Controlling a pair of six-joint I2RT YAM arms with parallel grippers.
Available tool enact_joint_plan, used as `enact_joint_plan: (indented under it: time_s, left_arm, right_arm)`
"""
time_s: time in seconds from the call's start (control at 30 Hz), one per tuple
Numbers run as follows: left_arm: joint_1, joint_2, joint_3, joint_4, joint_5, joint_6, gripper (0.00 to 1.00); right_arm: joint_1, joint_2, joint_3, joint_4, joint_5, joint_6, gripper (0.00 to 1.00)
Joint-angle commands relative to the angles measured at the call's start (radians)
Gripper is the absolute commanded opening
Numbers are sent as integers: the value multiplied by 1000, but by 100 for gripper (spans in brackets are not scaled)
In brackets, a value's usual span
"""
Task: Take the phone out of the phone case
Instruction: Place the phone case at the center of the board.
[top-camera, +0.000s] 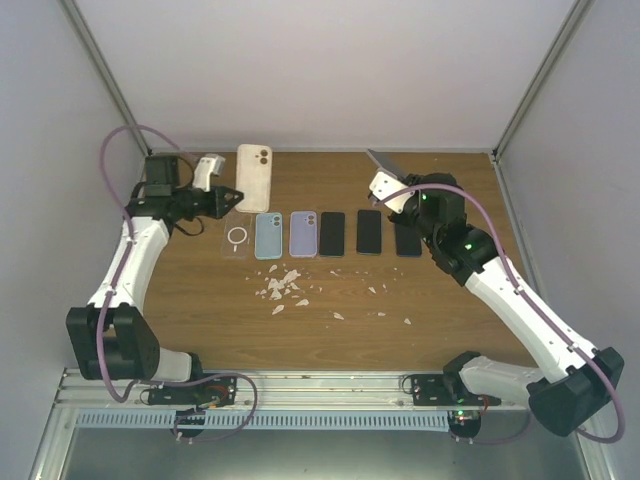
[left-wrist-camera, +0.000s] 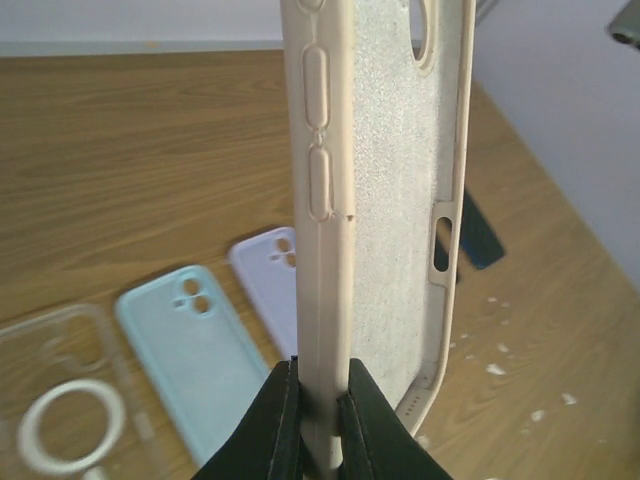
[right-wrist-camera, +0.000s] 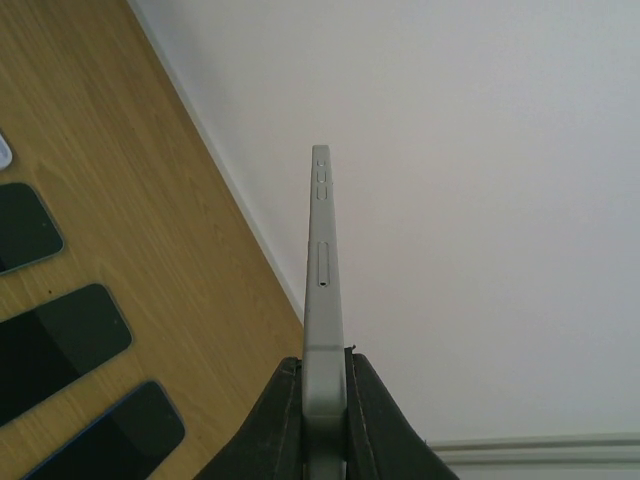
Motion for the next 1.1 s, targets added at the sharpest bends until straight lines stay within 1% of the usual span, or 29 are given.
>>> enact_joint_plan:
  time_s: [0.0,0.13,0.23,0.33,0.43,0.6,0.9,1.07]
  left_arm:
    - [133,-46,-20,-123,40,238,0]
    - [269,-5,-15,-193,95,350,0]
    - [374,75,37,-277,138,427,0]
    - [437,170,98,-361,167,497,0]
    - [480,226,99,-378,159,531,0]
    - [498,299,79,-376,89,570,0]
    - [507,440,71,-390,56,597,0]
    - [506,513,71,-401,46,584,0]
  right_arm:
    - [-25,-37,-13,37,-15,3,0]
    - [-35,-42,-26,34,-25,9,1]
    - [-44,-43,-27,27,-32,15,1]
    - [-50,-42,-25,22,-36,18,0]
    - [-56,-39,-22,17,-42,25,1]
    - [-63,-33,-24,11,-52,35,0]
    - [-71,-22,-13,-4,-63,49,0]
    - [-71,-18,-11,-8,-68,52,0]
